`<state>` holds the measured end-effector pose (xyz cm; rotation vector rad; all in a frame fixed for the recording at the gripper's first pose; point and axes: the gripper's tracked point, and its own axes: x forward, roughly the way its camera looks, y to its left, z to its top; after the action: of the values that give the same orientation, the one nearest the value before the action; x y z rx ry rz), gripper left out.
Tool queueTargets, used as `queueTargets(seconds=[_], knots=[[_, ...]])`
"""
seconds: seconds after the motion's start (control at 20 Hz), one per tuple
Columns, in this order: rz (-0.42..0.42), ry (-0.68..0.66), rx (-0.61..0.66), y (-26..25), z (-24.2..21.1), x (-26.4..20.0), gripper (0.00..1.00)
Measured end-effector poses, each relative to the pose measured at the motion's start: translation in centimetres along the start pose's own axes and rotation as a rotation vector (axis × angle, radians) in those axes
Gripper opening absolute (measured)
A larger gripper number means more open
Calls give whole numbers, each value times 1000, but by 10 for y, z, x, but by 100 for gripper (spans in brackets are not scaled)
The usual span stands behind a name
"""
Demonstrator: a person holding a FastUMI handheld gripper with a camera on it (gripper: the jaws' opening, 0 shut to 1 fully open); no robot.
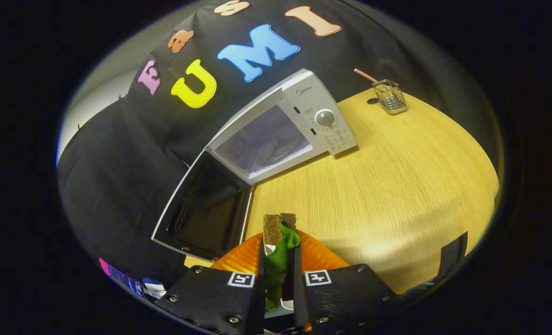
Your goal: Open the microwave, put the food inside, and close the microwave door.
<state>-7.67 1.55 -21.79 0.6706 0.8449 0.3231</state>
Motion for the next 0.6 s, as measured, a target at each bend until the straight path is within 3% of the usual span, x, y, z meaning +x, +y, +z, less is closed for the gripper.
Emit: queueTargets(seconds=[0.6], knots=[[2,-206,126,45,55,65,24]])
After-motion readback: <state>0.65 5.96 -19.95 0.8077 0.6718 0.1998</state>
